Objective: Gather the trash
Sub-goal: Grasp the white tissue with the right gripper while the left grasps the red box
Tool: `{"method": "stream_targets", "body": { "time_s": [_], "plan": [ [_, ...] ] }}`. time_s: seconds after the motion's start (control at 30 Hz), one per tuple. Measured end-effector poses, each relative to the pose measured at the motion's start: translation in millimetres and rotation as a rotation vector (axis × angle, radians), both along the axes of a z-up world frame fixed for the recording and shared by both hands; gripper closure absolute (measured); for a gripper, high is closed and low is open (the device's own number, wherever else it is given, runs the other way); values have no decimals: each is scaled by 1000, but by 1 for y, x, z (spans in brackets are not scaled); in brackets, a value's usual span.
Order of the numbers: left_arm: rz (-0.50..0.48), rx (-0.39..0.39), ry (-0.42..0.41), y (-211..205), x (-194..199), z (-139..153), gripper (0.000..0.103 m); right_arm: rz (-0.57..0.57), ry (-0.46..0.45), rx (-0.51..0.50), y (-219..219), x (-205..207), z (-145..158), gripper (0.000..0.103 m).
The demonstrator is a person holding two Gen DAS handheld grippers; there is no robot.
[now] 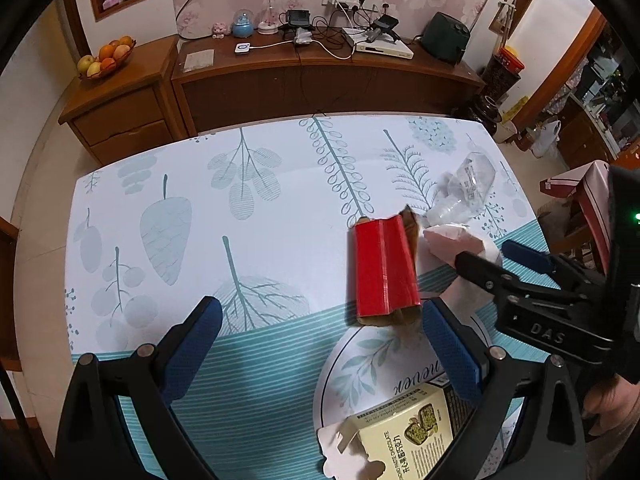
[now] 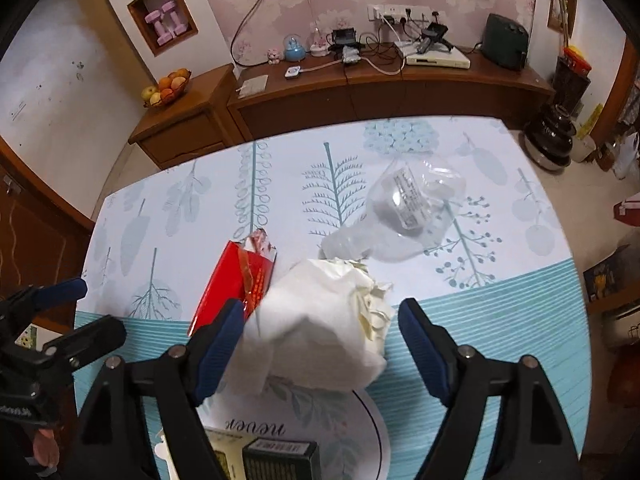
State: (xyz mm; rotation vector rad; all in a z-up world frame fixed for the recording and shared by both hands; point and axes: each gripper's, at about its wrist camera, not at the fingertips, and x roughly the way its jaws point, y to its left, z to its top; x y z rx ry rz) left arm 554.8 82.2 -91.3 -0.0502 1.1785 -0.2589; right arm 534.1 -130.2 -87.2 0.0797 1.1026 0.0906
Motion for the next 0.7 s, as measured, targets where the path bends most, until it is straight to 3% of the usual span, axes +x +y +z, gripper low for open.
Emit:
{"method": "stream_targets", "body": {
  "time_s": [0.2,0.43,0.7],
  "plan": [
    [-13,-13,4,-4,7,-4,4,-27,63,73,-4,6,-21,24],
    [-49,-15,28,-22,15,-14,4,-95,83,132,-13,-8,-24,41],
    [-84,-24,85,-51,27,-34,4,-158,80,95,-24,-28,-18,47]
  ]
}}
